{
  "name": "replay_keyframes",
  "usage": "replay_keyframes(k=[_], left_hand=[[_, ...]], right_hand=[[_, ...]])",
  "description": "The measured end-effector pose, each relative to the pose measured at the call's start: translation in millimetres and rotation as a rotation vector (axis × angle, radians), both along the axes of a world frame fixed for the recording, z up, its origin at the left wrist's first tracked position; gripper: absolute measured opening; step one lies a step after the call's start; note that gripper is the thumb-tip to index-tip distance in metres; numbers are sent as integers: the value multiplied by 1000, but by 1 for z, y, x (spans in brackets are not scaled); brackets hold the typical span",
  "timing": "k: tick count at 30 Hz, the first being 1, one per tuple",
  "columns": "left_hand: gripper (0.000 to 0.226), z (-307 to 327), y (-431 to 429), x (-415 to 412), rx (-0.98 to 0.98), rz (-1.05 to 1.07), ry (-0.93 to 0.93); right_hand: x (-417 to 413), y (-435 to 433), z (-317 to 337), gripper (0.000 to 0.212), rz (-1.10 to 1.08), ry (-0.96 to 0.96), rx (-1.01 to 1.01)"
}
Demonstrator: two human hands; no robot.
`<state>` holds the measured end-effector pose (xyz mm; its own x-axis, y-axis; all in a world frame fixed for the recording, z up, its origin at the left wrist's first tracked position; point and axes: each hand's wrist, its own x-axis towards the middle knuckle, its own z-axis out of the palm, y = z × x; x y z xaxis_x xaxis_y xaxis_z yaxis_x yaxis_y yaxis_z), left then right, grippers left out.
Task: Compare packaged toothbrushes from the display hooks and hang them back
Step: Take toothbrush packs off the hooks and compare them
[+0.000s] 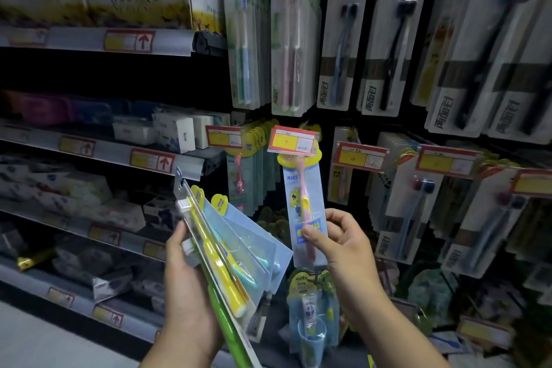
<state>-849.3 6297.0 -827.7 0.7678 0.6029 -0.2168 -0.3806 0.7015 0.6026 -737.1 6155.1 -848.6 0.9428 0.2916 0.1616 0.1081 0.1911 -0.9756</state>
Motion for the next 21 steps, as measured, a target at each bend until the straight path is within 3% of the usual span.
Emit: replay_keyframes(k=[8,13,21], left_hand=[[63,-4,2,-3,1,-7,37],[60,-6,4,-4,0,-19,46],[61,-3,9,-6,5,-11,37]], right_hand=[[10,16,-9,25,-111,-20,59],[16,25,-21,20,-138,-130,-52],[14,39,-29,22,-230,-71,61]])
